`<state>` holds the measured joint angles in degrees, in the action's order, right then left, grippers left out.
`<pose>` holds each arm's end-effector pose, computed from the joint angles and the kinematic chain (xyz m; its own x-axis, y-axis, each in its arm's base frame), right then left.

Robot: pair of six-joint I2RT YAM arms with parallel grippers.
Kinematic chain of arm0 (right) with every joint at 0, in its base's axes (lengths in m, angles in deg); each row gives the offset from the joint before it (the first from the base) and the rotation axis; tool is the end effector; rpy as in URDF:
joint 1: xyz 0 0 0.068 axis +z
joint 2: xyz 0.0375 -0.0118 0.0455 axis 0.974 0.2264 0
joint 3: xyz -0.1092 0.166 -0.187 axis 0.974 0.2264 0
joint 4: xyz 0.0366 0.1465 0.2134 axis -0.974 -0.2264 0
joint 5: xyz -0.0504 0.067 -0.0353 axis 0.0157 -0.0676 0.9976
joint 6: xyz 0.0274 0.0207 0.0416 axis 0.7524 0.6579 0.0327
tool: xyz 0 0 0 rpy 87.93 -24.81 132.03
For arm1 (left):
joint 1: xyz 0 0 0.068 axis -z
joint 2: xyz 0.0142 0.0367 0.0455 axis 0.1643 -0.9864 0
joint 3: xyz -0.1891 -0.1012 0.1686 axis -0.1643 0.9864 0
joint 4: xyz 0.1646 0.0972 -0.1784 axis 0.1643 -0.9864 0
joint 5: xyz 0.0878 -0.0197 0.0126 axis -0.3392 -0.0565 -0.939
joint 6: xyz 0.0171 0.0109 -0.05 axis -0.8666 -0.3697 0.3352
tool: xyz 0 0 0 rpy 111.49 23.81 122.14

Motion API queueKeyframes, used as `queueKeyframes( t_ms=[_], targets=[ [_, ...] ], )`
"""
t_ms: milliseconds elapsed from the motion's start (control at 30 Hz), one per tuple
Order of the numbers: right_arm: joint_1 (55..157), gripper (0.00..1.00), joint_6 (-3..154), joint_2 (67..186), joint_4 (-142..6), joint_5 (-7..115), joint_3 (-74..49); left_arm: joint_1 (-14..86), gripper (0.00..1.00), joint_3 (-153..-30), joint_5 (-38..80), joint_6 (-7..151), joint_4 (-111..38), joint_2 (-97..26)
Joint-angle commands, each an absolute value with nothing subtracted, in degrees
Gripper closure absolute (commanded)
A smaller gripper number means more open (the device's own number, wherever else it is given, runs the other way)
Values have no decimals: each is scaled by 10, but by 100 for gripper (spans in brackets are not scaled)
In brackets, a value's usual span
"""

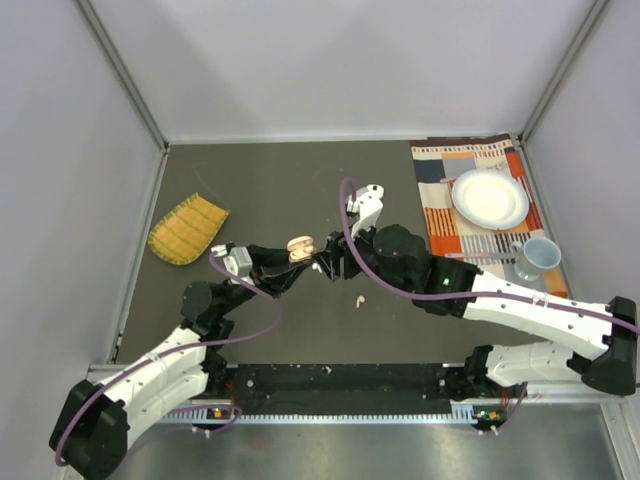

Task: Insert the wireless bluetooth earbuds into the charging case
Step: Adjust the right earbud in the right side groove of the charging case.

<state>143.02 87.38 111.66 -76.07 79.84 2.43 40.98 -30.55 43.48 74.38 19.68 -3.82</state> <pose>0.1192 0.2417 0.3650 -0.3335 -0.0003 -0.9427 -0.6773 0.6957 0.2394 0.1286 -0.1000 0.2624 0.1569 -0.3474 -0.9245 0.9068 0.4214 -0.0044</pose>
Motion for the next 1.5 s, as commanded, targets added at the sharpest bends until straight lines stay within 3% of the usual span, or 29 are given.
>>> queueKeyframes(
  t_ms=[0,1133,1233,1333,1467],
  targets=[
    [1427,43,877,1113,-739,813,-5,409,100,-325,448,738,221,-36],
    [1427,42,851,1132,-726,783,-26,409,100,-321,450,735,223,-38],
    [1427,37,851,1096,-699,783,-9,409,100,-318,448,731,221,-36],
    [1427,20,855,1061,-680,799,9,409,100,-317,445,726,218,-36],
    [1427,15,877,1042,-727,879,1,409,100,-315,439,721,220,-35]
  ],
)
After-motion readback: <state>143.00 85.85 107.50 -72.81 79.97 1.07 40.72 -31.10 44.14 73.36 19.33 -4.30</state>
